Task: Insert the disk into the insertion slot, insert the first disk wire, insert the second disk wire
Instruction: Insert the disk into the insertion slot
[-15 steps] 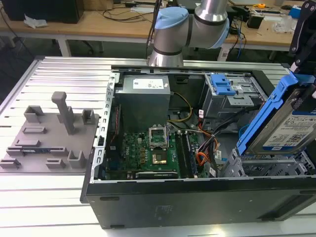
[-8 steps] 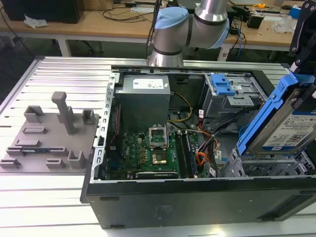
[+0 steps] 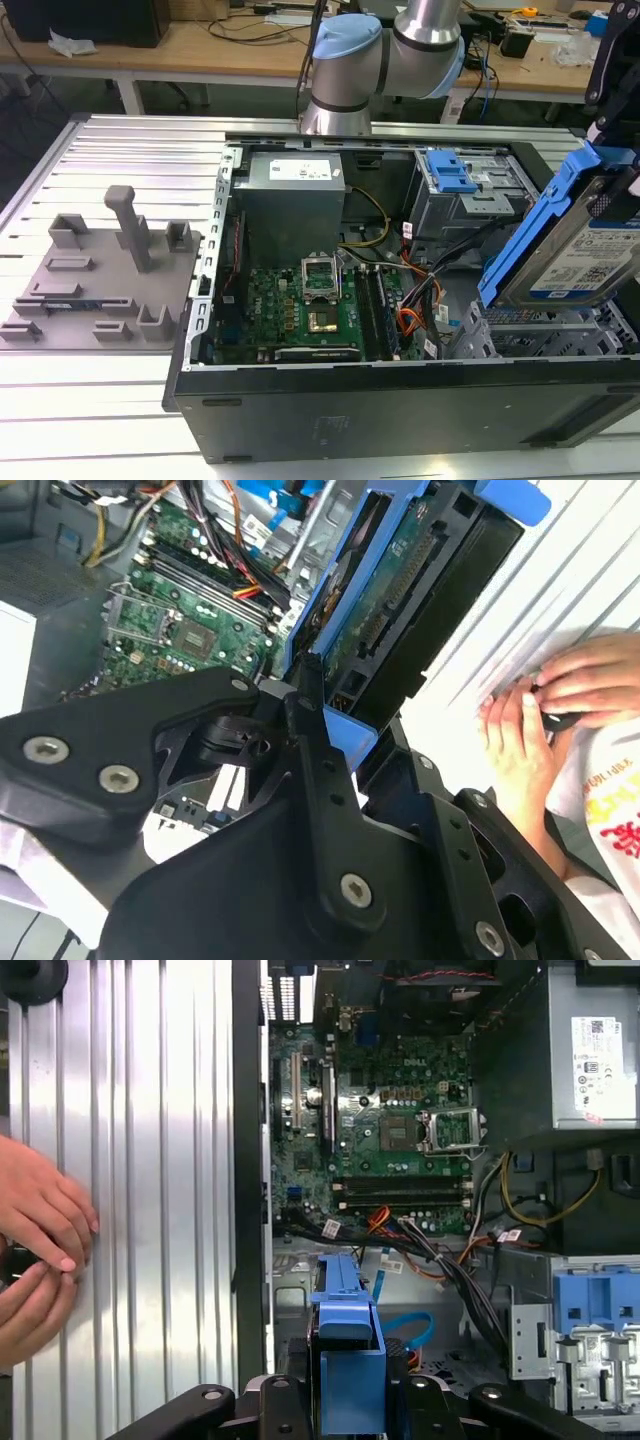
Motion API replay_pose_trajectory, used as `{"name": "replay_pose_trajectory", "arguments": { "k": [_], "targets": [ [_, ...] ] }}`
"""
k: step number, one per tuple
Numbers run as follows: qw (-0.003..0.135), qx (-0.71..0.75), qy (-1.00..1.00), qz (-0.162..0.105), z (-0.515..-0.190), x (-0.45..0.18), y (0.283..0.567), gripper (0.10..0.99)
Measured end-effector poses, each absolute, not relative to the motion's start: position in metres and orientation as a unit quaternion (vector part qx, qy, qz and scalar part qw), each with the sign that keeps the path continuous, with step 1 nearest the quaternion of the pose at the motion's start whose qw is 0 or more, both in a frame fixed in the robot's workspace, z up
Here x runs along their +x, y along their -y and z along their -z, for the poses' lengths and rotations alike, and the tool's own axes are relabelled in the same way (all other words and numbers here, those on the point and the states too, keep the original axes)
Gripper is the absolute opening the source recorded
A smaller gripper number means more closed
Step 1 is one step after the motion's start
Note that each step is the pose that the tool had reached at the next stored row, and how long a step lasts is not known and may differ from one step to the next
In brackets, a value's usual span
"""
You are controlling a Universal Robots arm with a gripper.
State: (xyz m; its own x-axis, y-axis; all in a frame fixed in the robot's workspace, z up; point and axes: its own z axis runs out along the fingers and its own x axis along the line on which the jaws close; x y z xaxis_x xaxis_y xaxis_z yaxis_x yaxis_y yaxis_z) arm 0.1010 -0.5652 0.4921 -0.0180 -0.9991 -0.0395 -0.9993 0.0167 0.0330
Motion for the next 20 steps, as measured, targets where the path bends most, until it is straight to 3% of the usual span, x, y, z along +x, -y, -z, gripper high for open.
{"name": "replay_pose_trajectory", "arguments": {
  "k": [6, 11, 15, 20],
  "targets": [
    [0.009, -0.701, -0.713, -0.024, -0.4921, 0.1004, 0.5653, 0.369],
    [0.027, -0.701, -0.712, -0.007, -0.4921, 0.0976, 0.5653, 0.369],
    [0.027, -0.701, -0.712, -0.006, -0.492, 0.0972, 0.565, 0.369],
    [0.016, -0.701, -0.713, -0.001, -0.4911, 0.0987, 0.5639, 0.369]
  ]
}}
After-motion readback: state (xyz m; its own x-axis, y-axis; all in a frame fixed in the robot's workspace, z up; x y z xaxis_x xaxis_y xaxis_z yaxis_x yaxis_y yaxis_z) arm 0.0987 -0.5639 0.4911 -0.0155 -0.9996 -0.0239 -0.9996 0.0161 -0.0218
